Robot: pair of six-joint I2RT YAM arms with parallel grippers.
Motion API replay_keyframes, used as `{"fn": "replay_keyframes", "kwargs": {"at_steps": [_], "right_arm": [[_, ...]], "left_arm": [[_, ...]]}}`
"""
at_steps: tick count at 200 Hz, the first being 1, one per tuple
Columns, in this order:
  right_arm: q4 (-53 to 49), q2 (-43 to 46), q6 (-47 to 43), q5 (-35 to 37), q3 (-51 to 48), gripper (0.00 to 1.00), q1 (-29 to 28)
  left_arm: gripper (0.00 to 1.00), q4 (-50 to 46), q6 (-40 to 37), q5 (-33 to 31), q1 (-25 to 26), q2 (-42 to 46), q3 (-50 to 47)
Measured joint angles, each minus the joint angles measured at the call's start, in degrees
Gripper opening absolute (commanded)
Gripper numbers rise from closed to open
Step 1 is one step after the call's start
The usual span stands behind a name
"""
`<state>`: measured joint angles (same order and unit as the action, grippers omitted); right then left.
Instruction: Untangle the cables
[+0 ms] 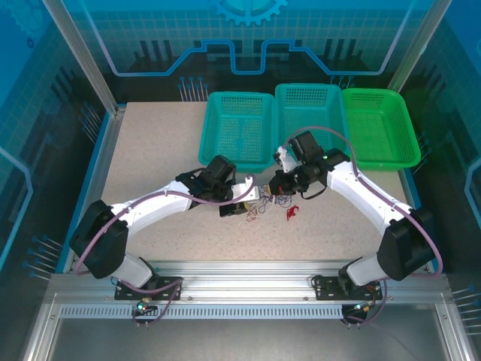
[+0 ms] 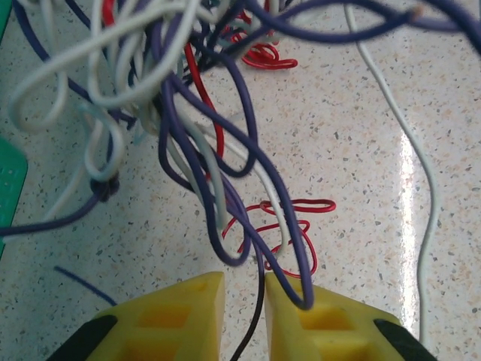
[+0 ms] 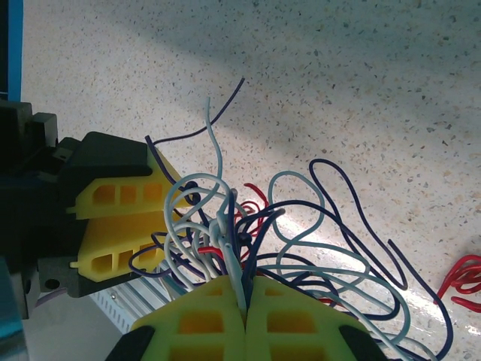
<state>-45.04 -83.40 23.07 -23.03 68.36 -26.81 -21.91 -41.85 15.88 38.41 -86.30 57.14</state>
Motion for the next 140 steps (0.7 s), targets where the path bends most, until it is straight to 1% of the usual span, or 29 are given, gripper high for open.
{"fn": "replay_keyframes", "kwargs": {"at_steps": [5, 10, 20, 27, 47, 51, 59, 64, 95, 109, 123, 140], "right_arm": [[0.02, 0.00, 0.02, 0.00, 0.00, 0.00, 0.09], [0.02, 0.00, 0.02, -0.04, 0.00, 0.00, 0.15], [0.02, 0.00, 0.11, -0.11, 0.00, 0.00, 0.24], [0.02, 0.00, 0.24, -0.17, 0.00, 0.00, 0.26], [0.02, 0.00, 0.26, -0.22, 0.00, 0.00, 0.26], [0.02, 0.00, 0.31, -0.22, 0.00, 0.00, 0.26], [0.02, 0.00, 0.42, -0.22, 0.00, 0.00, 0.26], [0.04, 0.00, 0.44, -0.22, 0.00, 0.00, 0.26], [0.04, 0.02, 0.94, -0.11, -0.02, 0.00, 0.66], [0.09, 0.13, 2.29, 1.42, -0.39, 0.01, 1.42], [0.31, 0.87, 4.81, 4.66, -2.25, 0.03, 2.97], [1.46, 2.32, 9.09, 6.54, -7.02, 0.05, 7.23]], "left_arm": [[0.36, 0.07, 0.31, -0.26, 0.00, 0.00, -0.15], [0.38, 0.33, 0.15, -0.68, 0.00, -0.02, -0.37], [0.38, 0.98, 1.09, -1.27, 0.00, -0.02, -0.90], [0.36, 1.44, 1.29, -1.64, 0.00, -0.02, -1.33], [0.25, 2.05, 1.73, -2.40, 0.00, -0.02, -2.38], [0.21, 2.19, 2.19, -2.40, 0.00, -0.07, -2.49], [0.10, 2.49, 2.32, -2.38, 0.00, -0.11, -2.60], [0.00, 2.67, 2.95, -2.34, 0.00, -0.15, -2.60], [0.00, 4.26, 4.59, -2.38, 0.00, -0.46, -2.60], [0.00, 5.64, 6.58, -3.26, 0.00, -0.31, -2.67], [0.00, 7.17, 11.04, -5.49, -0.15, 0.52, -2.71], [0.00, 9.46, 20.39, -7.85, -1.53, 2.69, -2.56]]}}
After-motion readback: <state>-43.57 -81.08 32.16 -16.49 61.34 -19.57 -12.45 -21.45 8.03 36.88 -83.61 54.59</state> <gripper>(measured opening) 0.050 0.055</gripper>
